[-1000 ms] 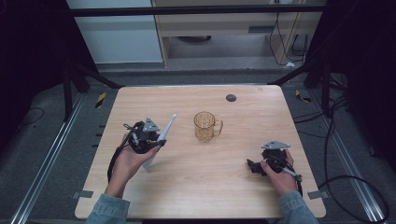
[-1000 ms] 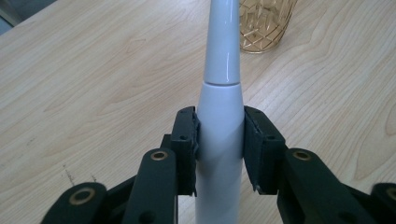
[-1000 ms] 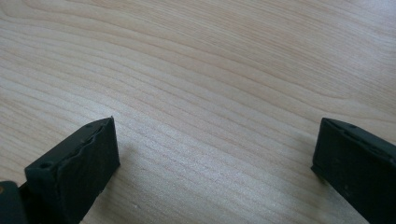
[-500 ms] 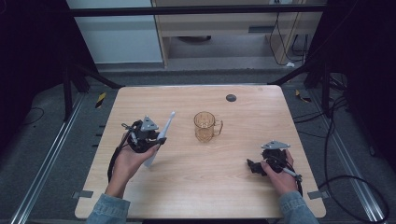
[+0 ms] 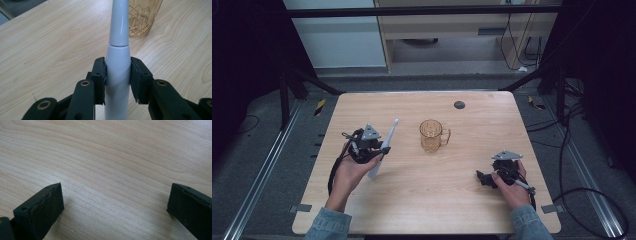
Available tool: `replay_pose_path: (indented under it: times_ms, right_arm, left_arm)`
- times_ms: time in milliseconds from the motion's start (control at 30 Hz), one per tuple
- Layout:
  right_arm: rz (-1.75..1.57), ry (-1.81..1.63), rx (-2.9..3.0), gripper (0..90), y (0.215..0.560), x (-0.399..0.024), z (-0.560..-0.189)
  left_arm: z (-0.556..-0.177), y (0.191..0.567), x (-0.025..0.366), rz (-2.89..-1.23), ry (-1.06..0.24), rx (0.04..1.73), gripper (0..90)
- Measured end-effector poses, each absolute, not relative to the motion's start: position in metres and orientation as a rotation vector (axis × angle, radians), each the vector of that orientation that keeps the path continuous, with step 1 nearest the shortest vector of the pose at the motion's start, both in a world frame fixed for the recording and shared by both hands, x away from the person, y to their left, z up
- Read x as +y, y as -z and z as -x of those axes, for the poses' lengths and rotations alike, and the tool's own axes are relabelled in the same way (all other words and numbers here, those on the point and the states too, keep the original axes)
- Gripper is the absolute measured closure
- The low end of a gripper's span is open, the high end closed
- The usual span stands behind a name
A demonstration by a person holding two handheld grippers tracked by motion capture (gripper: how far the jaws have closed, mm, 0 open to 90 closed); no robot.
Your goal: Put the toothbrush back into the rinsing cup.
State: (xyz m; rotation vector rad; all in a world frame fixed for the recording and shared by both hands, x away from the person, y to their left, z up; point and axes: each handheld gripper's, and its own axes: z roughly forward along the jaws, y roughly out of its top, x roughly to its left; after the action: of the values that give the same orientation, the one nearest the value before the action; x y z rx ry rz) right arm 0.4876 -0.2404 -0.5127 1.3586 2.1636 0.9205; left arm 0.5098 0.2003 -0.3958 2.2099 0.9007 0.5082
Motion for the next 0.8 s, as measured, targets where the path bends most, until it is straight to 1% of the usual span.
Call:
replay_pose_path:
  times_ms: [400,800]
  right_arm:
    - [-1.358,-0.92,2.164,0.5,0.513,-0.24,-0.488]
    - [-1.358,-0.921,2.165,0.4,0.513,-0.241,-0.488]
  left_arm:
    - [-0.509,0.392,0.191,-2.201,-0.5,0.874,67.1]
    - [-0.515,0.375,0.178,-2.193,-0.507,0.834,67.0]
